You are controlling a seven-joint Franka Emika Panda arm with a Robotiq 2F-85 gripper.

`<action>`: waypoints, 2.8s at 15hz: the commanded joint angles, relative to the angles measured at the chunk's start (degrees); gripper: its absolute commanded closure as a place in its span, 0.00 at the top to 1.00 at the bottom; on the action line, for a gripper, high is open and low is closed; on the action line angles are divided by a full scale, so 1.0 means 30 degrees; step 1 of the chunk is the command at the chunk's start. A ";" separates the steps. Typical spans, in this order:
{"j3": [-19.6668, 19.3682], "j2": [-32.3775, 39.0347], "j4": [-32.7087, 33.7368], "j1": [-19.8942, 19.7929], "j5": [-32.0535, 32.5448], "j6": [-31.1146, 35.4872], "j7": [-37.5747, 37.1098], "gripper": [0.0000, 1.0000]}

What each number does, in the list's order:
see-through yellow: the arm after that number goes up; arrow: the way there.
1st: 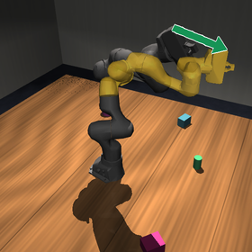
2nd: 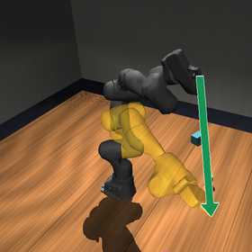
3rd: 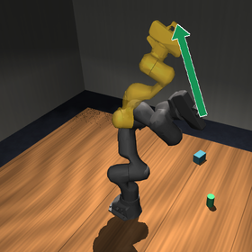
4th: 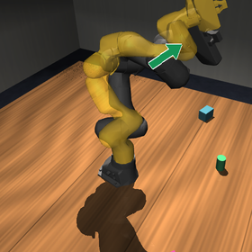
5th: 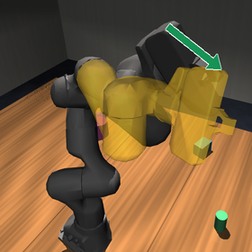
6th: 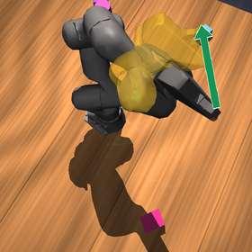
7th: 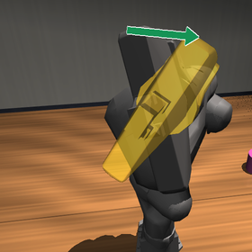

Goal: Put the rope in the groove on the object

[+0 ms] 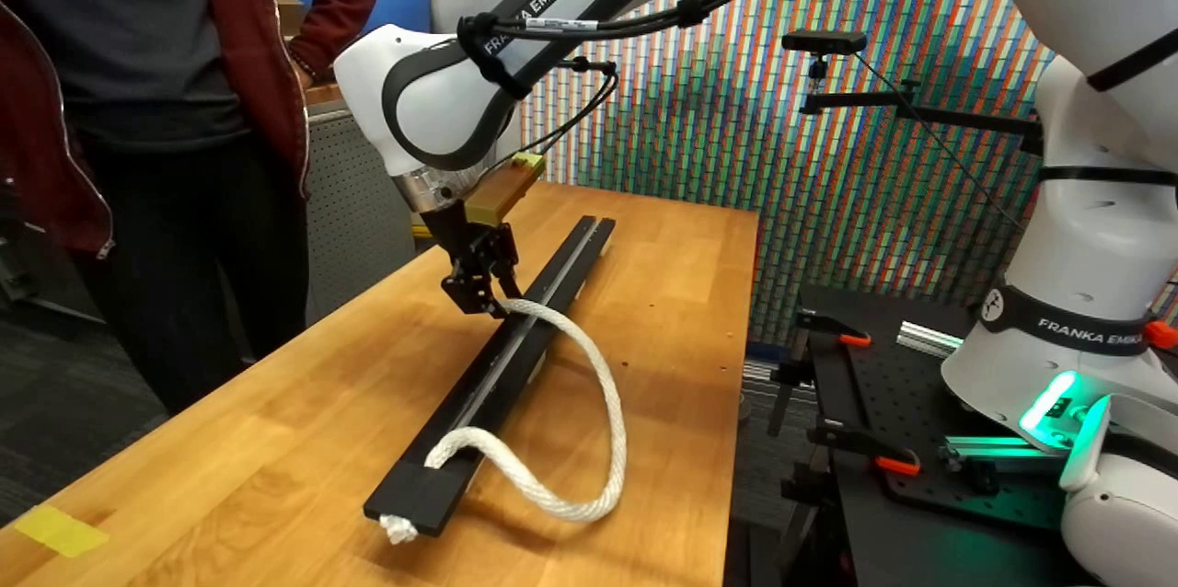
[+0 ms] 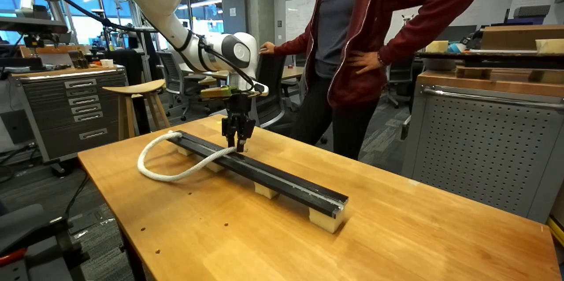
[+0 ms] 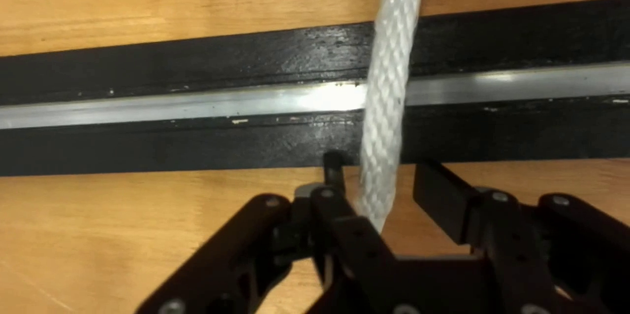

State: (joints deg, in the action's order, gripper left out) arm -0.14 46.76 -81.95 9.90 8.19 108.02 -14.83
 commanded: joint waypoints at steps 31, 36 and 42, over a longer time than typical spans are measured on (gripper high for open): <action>-0.2182 -0.7150 -0.9879 -0.5675 -1.0612 1.0682 -0.4382 0.03; -0.2236 -0.8051 -1.1760 -0.6672 -1.3250 1.2842 -0.4333 0.03; -0.2198 -0.9233 -1.3723 -0.8006 -1.6555 1.4148 -0.3186 0.03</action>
State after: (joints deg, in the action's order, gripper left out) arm -7.10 23.18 -118.69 -12.33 -36.09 148.38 -26.87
